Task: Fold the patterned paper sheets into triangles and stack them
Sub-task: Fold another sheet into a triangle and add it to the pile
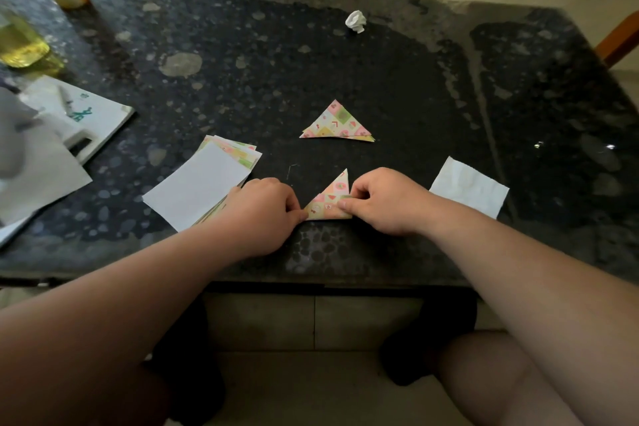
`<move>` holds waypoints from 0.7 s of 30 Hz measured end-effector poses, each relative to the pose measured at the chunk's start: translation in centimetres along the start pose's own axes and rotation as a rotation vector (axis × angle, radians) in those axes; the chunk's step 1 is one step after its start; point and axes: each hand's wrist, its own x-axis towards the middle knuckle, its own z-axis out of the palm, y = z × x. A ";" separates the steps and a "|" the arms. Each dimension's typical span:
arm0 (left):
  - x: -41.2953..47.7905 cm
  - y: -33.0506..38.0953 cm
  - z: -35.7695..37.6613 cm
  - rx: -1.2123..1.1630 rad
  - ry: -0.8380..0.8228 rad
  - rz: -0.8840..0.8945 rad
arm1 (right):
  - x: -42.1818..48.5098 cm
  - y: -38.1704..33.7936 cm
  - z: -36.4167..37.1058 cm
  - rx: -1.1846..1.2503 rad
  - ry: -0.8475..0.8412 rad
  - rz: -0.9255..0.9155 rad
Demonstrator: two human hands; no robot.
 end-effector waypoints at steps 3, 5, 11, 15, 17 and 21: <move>0.1 0.0 0.0 -0.031 -0.004 -0.030 | 0.1 -0.1 -0.4 0.020 -0.018 0.045; 0.2 0.0 0.0 -0.037 -0.005 -0.048 | 0.2 -0.2 -0.4 0.038 -0.017 0.052; 0.1 0.5 0.5 0.001 0.057 -0.066 | 0.3 0.1 0.4 0.134 0.072 0.068; -0.2 0.6 0.4 -0.003 0.072 -0.060 | 0.4 0.0 0.5 0.204 0.093 0.084; -0.3 0.7 0.3 -0.007 0.069 -0.057 | 0.4 -0.1 0.4 0.214 0.077 0.108; -0.4 0.8 0.4 0.000 0.094 -0.044 | 0.3 -0.4 0.1 0.226 0.034 0.138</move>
